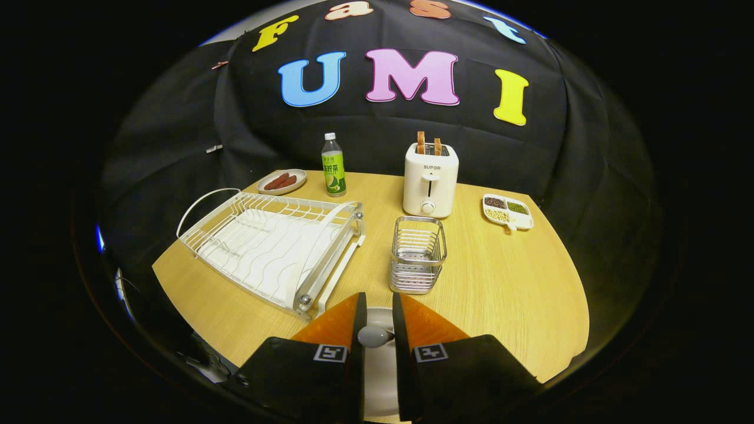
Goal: Take the plate from the dish rack, then take the spoon from the basket and place it into the plate.
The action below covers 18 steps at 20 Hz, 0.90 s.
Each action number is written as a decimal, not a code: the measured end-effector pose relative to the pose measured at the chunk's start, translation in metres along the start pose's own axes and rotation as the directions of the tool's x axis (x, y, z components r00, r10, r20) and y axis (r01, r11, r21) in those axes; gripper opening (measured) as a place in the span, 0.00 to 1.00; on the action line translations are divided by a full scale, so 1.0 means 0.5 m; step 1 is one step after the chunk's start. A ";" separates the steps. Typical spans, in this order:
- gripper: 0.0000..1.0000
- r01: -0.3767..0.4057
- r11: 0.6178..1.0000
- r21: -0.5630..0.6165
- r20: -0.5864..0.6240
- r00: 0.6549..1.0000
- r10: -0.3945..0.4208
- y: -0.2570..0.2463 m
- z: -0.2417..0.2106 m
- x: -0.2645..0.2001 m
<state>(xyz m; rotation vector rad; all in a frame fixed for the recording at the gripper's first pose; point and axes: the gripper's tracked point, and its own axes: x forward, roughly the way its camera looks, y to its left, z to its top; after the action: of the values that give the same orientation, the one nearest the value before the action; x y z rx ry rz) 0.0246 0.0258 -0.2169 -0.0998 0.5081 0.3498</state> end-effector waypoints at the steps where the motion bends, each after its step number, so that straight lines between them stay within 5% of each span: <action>1: 0.27 -0.002 1.000 0.009 -0.002 1.000 0.002 0.002 0.003 -0.002; 2: 0.29 -0.011 1.000 0.028 -0.004 1.000 0.011 0.007 0.008 -0.003; 6: 1.00 -0.048 0.991 0.124 0.012 0.999 0.047 0.028 0.043 -0.025; 13: 0.99 -0.019 0.977 0.214 0.163 0.986 -0.017 -0.003 0.195 -0.090; 18: 0.99 0.016 0.978 0.207 0.328 0.941 -0.085 -0.027 0.350 -0.176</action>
<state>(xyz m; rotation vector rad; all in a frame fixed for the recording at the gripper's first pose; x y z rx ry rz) 0.0376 0.0178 -0.0213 0.1425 0.1999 0.2560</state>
